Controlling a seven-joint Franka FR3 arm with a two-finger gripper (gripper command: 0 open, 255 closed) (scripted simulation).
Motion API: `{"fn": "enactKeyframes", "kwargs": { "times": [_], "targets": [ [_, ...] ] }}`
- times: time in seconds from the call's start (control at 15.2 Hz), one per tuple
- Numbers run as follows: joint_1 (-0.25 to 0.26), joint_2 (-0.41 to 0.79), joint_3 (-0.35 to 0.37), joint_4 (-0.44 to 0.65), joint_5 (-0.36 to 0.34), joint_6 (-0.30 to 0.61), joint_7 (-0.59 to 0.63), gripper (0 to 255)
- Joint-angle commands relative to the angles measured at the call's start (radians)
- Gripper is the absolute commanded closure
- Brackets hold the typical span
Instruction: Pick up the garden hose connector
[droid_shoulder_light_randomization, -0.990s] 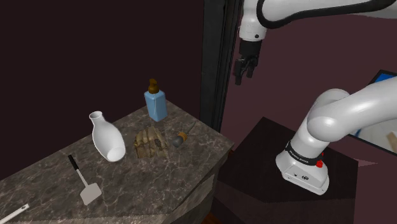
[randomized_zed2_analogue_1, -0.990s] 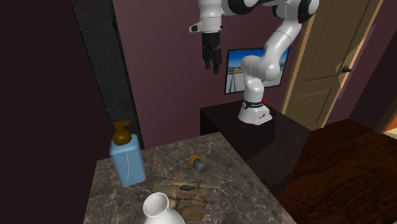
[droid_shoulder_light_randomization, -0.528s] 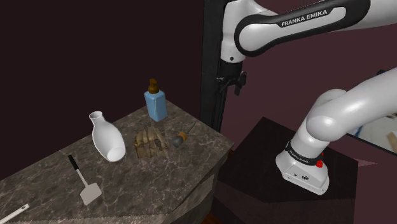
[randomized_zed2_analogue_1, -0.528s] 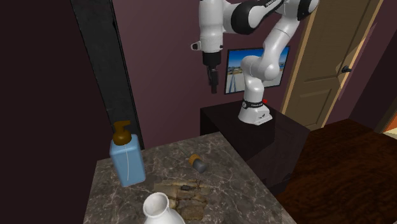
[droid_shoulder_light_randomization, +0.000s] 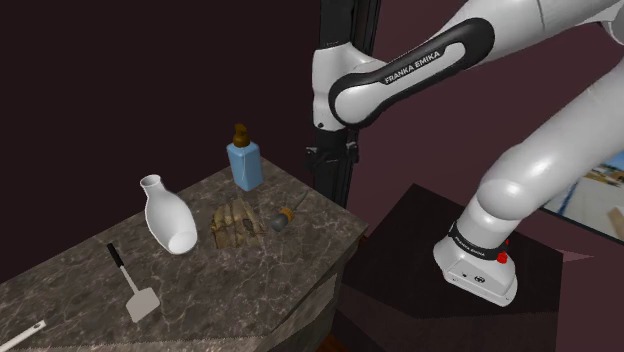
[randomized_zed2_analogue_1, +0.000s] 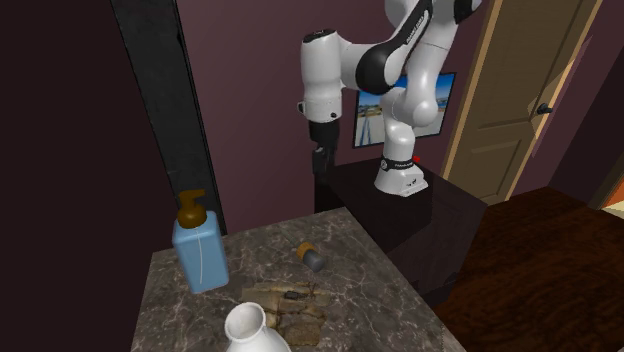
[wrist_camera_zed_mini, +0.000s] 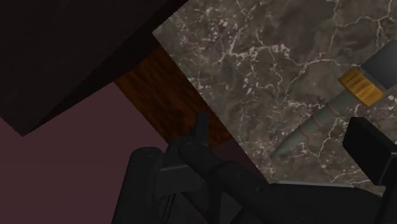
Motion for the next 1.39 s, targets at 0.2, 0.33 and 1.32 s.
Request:
{"fn": "enactKeyframes", "kwargs": {
  "times": [0.2, 0.33, 1.32],
  "targets": [
    [-0.053, 0.246, 0.081, 0.107, -0.123, 0.111, 0.345, 0],
    [-0.054, 0.348, 0.085, 0.156, -0.193, 0.143, 0.485, 0],
    [0.051, 0.732, -0.047, 0.345, -0.428, 0.274, 0.905, 0]
  ]
}}
